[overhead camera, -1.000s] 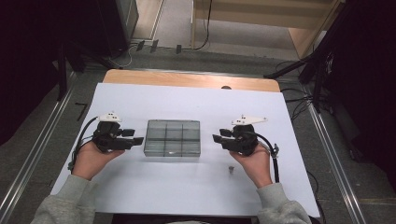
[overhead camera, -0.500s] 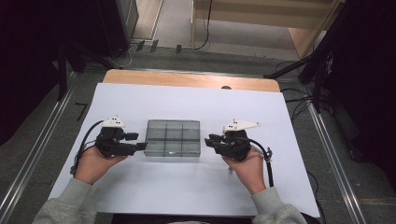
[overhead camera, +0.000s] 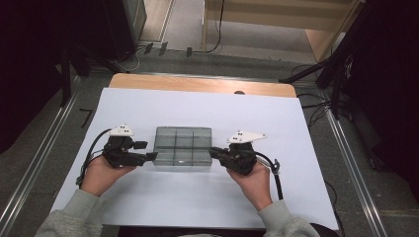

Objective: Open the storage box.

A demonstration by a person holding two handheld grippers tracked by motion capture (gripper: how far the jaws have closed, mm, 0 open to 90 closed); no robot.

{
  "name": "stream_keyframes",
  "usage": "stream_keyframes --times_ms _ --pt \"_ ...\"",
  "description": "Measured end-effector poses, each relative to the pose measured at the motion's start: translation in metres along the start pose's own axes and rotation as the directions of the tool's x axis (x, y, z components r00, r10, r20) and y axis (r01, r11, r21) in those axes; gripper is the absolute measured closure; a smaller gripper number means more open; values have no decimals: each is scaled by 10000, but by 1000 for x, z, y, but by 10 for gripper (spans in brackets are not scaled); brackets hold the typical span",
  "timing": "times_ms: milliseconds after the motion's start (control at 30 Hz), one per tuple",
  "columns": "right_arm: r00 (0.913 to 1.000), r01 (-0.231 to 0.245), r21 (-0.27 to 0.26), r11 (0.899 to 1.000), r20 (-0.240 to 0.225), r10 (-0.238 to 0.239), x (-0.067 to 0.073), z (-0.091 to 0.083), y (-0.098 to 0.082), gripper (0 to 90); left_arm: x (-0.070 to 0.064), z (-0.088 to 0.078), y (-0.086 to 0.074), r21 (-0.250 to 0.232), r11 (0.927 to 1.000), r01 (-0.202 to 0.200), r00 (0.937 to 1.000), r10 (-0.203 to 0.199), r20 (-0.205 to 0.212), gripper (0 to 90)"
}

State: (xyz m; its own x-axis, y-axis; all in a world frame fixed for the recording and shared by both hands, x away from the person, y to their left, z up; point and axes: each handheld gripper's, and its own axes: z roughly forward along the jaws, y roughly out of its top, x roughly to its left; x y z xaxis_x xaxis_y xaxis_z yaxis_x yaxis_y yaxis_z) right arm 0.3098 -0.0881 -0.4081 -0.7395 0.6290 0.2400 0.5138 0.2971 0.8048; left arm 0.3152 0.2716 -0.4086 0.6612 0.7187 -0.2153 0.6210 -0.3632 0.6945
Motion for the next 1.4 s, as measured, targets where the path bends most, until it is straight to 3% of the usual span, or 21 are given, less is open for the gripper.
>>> stream_keyframes --times_ms 233,567,900,1400 --pt "9993 327 321 9990 -163 -322 10 11 -2 897 0 2 -2 25 10000 -95 10000 96 -7 360" --pt "9985 448 261 9987 -336 -439 22 22 -4 900 -3 4 -2 -25 9999 -117 9999 118 74 358" --pt "9956 858 250 9960 -402 -848 36 35 -10 900 -3 4 -3 -11 9999 -108 9999 108 60 360" --pt "9935 1007 575 9933 -598 -973 41 55 -20 900 -3 7 -5 -53 9998 -199 9997 200 129 363"
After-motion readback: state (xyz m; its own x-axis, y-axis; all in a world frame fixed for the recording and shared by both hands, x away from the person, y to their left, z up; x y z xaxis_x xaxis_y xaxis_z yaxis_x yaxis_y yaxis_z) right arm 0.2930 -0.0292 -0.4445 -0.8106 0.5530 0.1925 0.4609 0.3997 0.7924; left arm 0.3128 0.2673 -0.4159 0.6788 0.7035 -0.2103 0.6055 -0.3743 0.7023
